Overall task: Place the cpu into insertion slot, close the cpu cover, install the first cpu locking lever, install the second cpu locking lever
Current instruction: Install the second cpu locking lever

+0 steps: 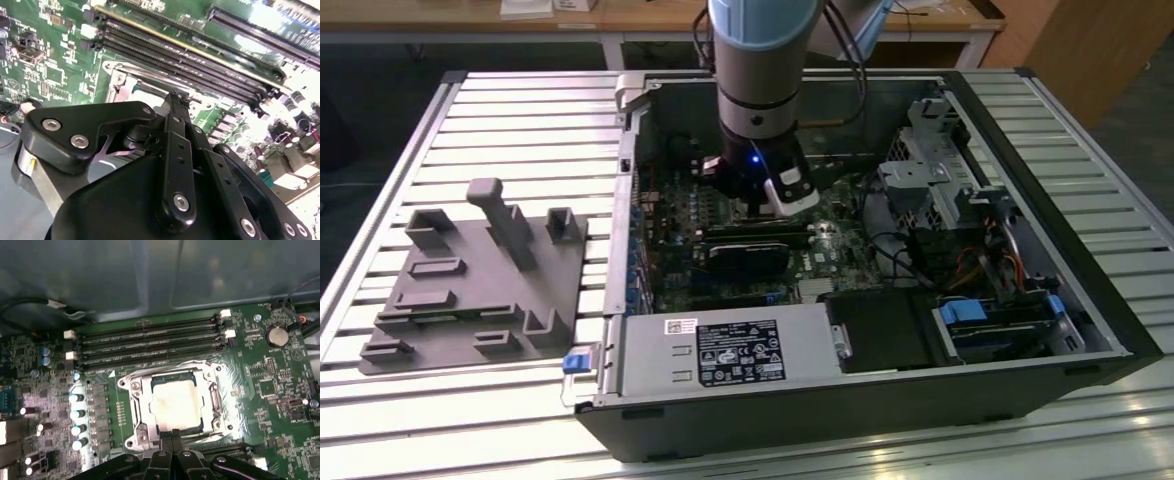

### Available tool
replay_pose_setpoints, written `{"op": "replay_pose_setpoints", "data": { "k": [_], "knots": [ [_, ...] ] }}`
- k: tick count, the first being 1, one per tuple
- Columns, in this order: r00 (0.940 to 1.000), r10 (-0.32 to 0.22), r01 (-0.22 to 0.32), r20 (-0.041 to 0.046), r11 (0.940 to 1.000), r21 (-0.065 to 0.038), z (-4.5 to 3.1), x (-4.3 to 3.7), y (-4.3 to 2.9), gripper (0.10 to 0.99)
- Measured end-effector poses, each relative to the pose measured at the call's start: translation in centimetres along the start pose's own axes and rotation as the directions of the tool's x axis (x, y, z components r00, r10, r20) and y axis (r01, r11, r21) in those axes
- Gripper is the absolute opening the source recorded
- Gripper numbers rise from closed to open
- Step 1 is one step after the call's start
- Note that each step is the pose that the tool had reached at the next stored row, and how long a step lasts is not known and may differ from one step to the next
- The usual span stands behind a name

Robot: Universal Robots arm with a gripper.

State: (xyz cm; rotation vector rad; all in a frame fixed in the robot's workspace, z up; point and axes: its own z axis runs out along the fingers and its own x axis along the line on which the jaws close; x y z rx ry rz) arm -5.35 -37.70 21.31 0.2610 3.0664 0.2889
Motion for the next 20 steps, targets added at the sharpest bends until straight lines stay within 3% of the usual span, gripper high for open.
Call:
{"op": "replay_pose_setpoints", "data": {
  "k": [5, 8, 11, 20],
  "knots": [
    [1.0, -0.001, 0.001, 0.0014, 1.0, 0.008, 0.2, -0.1, 1.0, 0.106],
    [1.0, -0.002, 0.002, 0.0037, 0.9997, 0.023, 0.32, -0.4, 1.59, 0.106],
    [1.0, -0.002, 0.002, 0.0052, 0.9995, 0.032, 0.39, -0.47, 1.94, 0.106],
    [1.0, -0.004, 0.003, 0.0071, 0.999, 0.044, 0.62, -0.61, 3.02, 0.106]
  ]
}}
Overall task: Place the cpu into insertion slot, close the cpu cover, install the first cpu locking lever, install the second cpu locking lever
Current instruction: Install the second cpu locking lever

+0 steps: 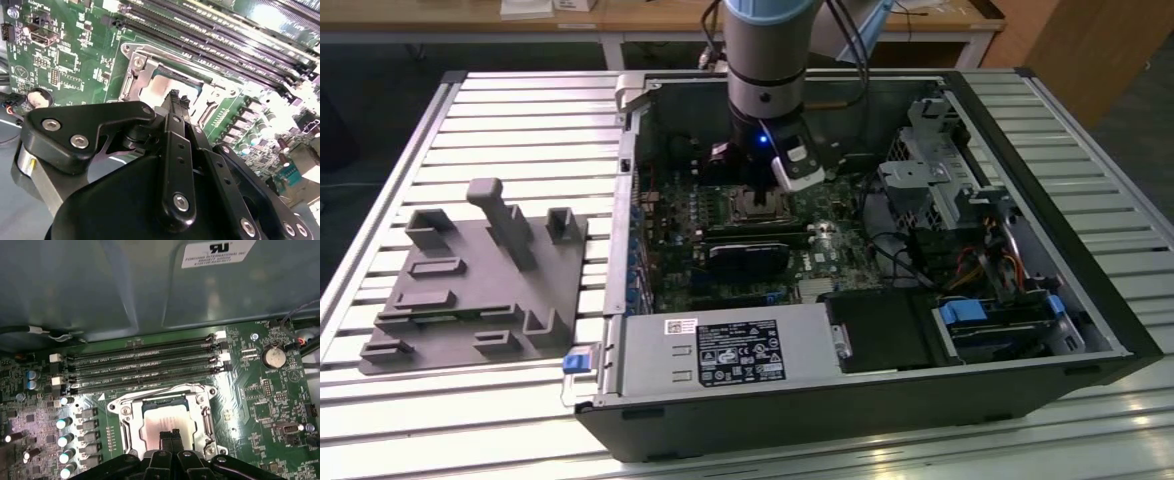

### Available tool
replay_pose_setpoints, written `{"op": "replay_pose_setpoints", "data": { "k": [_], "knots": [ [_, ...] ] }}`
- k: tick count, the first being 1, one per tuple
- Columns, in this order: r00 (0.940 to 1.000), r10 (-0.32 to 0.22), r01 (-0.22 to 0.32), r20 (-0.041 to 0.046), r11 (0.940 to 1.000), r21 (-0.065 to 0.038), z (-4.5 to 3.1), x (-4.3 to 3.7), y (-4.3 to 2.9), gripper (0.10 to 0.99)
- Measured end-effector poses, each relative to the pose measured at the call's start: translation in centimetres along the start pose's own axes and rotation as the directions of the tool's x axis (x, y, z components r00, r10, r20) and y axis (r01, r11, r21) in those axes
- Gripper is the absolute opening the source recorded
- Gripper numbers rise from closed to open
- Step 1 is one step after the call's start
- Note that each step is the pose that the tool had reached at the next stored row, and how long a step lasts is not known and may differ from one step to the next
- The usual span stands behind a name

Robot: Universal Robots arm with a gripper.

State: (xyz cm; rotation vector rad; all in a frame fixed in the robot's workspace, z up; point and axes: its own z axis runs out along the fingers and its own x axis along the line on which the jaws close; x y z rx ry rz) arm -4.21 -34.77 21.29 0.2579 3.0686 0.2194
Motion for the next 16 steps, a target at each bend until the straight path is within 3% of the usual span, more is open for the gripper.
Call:
{"op": "replay_pose_setpoints", "data": {
  "k": [4, 9, 16],
  "knots": [
    [1.0, 0.0, 0.0, 0.0003, 1.0, 0.004, -0.12, -0.03, 0.12, 0.106],
    [1.0, 0.0, 0.0, 0.0004, 1.0, 0.004, -1.29, -0.08, 0.3, 0.106],
    [1.0, -0.001, 0.001, 0.0005, 1.0, 0.003, -1.43, -0.09, 0.32, 0.106]
  ]
}}
